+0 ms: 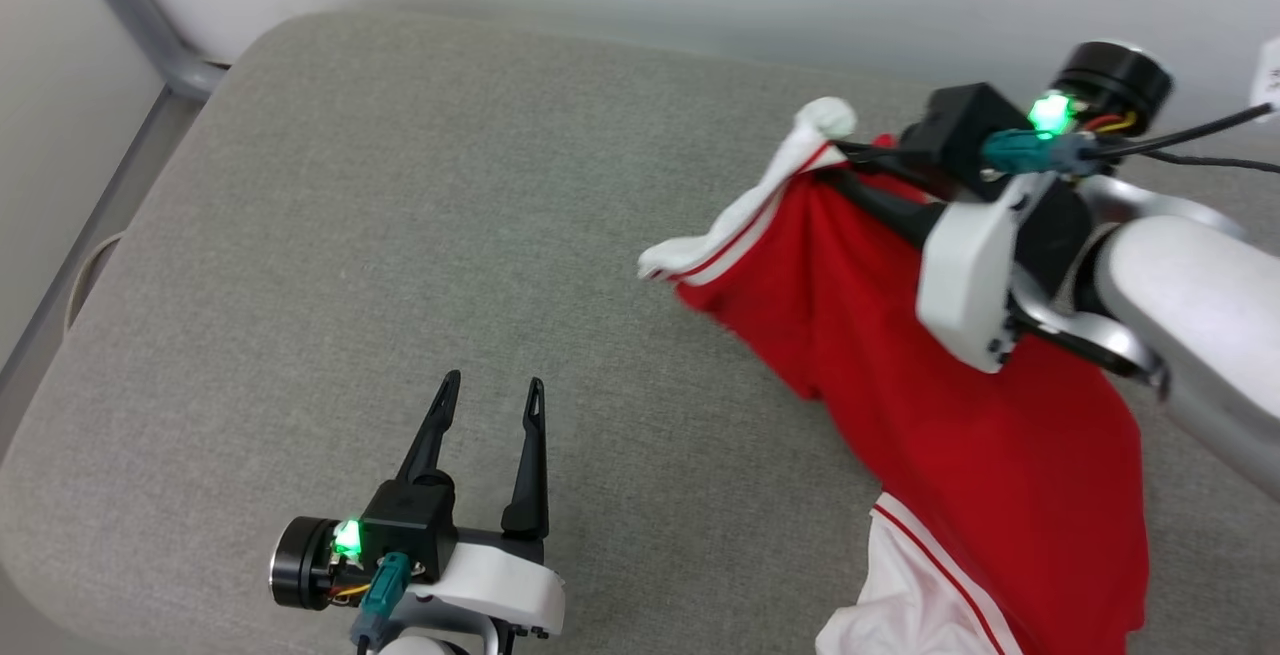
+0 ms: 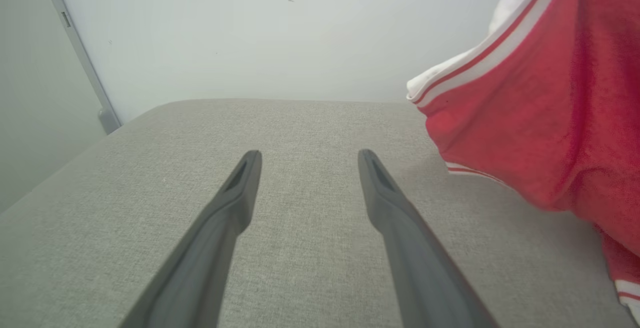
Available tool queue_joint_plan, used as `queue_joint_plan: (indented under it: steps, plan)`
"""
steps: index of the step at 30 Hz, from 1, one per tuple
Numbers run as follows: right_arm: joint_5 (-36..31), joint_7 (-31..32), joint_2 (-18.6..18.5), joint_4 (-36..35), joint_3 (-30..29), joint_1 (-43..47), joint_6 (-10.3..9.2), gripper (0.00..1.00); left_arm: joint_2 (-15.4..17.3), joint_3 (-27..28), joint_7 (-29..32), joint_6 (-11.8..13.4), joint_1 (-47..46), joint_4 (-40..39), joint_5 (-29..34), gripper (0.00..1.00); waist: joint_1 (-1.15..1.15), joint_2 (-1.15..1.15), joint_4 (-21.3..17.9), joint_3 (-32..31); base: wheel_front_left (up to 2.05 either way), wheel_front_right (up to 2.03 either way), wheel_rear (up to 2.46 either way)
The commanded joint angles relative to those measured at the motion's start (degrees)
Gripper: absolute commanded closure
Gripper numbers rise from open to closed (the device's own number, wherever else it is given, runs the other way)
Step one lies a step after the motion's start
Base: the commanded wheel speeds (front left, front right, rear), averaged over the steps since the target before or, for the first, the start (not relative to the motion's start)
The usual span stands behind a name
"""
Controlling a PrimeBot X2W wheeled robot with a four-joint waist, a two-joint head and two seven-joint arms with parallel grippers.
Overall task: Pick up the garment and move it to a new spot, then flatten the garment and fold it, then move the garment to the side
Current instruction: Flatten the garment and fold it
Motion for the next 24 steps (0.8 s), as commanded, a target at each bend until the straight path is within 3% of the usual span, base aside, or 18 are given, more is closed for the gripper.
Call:
queue_joint_plan:
  steps: [1, 7, 11, 15, 20, 24]
  plan:
    - [-0.1, -0.1, 2.1, 0.0, 1.0, -1.7, -0.06, 1.0, -0.1, -0.3, -0.2, 0.5, -0.6, -0.4, -0.5, 0.0, 0.0, 0.0, 1.5, 1.1, 0.0, 0.0, 0.0]
    - [1.7, -0.5, 8.5, 3.7, 5.2, -5.3, -0.06, 1.0, -0.1, -1.4, -0.2, 1.2, -1.6, -0.8, -1.4, 0.0, 0.0, 0.0, 3.5, 3.9, 0.0, 0.0, 0.0]
    - [2.7, 3.4, 10.9, 8.4, 8.3, -6.0, -0.07, 1.0, -0.1, -2.2, -0.2, 1.7, -2.8, -1.0, -2.0, 0.0, 0.0, 0.0, 4.5, 5.8, 0.0, 0.0, 0.0]
    - [0.7, 10.4, 11.3, 12.2, 9.2, -1.5, -0.05, 1.0, -0.1, -2.7, -0.2, 2.1, -4.0, -1.1, -2.4, 0.0, 0.0, 0.0, 5.0, 7.3, 0.0, 0.0, 0.0]
    - [-1.8, 18.4, 9.2, 16.0, 9.1, 3.3, -0.07, 1.0, -0.1, -3.3, -0.2, 2.3, -5.1, -0.7, -2.8, 0.0, 0.0, 0.0, 5.1, 8.0, 0.0, 0.0, 0.0]
    - [-0.1, 20.1, 8.2, 18.3, 9.4, 5.4, -0.05, 1.0, -0.1, -3.5, -0.2, 2.6, -5.3, -0.4, -2.7, 0.0, 0.0, 0.0, 4.7, 8.0, 0.0, 0.0, 0.0]
